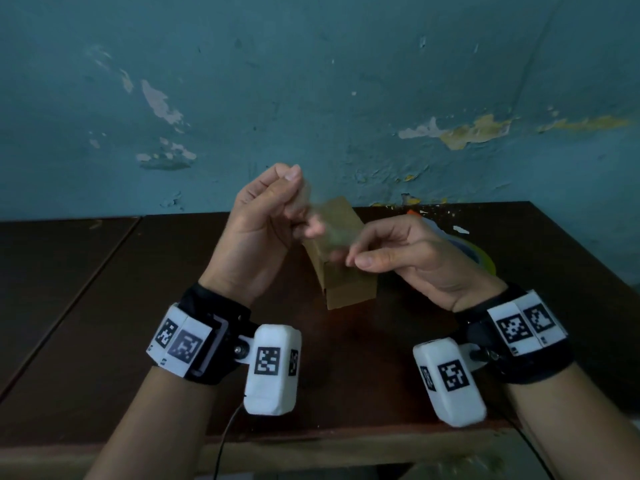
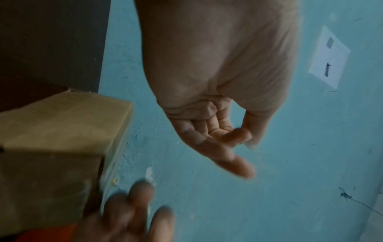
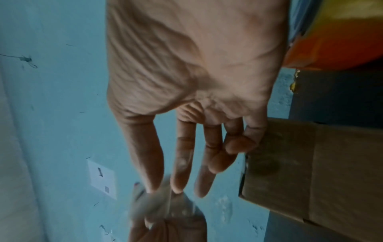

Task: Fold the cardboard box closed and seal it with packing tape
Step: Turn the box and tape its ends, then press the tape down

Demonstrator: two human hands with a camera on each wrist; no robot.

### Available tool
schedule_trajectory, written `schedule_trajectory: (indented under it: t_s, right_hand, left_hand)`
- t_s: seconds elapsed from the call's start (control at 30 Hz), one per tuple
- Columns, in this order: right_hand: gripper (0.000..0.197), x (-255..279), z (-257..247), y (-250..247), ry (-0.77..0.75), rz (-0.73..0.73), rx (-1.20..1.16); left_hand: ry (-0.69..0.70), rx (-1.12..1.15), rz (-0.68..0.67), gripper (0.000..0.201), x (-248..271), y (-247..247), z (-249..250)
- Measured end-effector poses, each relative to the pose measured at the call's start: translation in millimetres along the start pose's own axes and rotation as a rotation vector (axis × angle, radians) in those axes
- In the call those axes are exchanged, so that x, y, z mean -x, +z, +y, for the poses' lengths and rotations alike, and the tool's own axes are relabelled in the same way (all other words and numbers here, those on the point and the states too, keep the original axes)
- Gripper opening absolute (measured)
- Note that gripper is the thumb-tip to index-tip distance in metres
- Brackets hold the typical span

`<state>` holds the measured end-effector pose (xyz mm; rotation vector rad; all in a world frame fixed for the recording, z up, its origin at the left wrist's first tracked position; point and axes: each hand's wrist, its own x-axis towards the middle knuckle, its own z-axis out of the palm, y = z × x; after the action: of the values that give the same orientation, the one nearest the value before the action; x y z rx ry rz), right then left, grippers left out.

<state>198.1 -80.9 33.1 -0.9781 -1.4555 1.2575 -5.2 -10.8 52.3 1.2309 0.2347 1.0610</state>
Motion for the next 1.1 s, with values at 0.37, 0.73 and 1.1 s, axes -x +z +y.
schedule_trajectory:
  t_s: [0.37,0.73,1.1]
  right_hand:
    - [0.014,7,-13,-29,0.038,0.132,0.076]
    - [0.022,11,-16,-47,0.232,0.331,0.274]
    - [0.009,6,-11,-43,0.217,0.603,0.405]
  left_hand:
    - [-0.008,-0.23,0.072,0.031,4,-41,20]
    - [-0.288,-0.51,0.06,0.023,12,-44,17]
    - [-0.45,-0.521,0.094,0.027,13,-37,8]
